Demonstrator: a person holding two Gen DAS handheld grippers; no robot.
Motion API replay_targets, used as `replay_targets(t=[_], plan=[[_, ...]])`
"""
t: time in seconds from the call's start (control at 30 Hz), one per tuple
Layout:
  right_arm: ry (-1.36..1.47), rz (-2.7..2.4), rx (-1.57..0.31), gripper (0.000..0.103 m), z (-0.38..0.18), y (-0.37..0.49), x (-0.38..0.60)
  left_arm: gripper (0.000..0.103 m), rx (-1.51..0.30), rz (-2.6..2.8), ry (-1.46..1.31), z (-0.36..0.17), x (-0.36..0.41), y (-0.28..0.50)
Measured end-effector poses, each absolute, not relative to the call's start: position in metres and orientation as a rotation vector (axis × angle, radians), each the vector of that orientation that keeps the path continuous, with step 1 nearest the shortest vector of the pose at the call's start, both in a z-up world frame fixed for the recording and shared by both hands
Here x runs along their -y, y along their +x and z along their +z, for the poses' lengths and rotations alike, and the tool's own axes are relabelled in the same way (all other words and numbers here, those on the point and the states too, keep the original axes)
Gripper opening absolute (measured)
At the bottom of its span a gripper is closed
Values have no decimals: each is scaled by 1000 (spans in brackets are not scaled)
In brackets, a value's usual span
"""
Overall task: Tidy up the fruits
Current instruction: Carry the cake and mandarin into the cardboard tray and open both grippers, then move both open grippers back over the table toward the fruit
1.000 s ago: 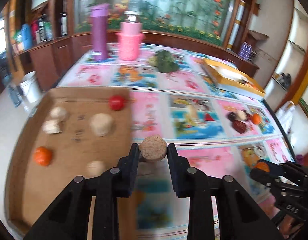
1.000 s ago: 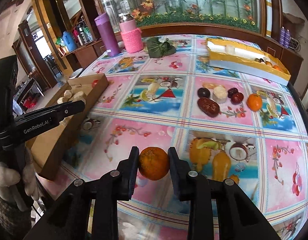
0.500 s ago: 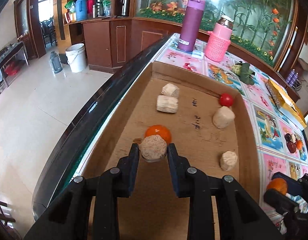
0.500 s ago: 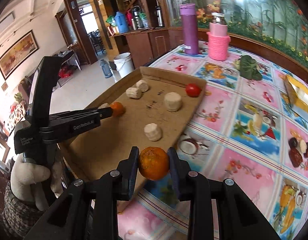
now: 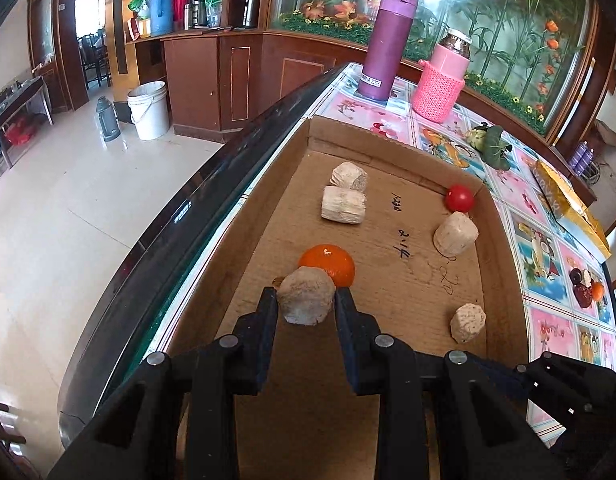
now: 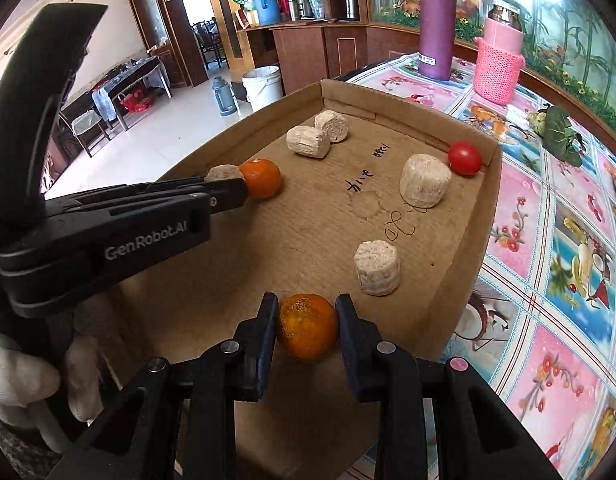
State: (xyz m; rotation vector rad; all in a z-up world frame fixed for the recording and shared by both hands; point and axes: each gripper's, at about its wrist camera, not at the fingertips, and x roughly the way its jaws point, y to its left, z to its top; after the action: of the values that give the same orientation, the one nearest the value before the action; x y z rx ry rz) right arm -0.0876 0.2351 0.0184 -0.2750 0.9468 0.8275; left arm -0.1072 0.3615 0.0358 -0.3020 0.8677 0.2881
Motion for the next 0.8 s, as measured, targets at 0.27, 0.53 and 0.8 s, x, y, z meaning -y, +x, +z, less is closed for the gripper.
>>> replay_targets(t=[0.27, 0.53, 0.8], plan=[[-269, 842, -929, 34, 23, -94, -232, 50, -823, 318, -267, 52, -355, -118], [-194, 832, -878, 44, 46, -101, -209, 60, -766, 351, -183, 77, -336, -130], [-152, 796, -853, 48, 59, -108, -175, 64, -746, 330, -114, 92, -305, -131]])
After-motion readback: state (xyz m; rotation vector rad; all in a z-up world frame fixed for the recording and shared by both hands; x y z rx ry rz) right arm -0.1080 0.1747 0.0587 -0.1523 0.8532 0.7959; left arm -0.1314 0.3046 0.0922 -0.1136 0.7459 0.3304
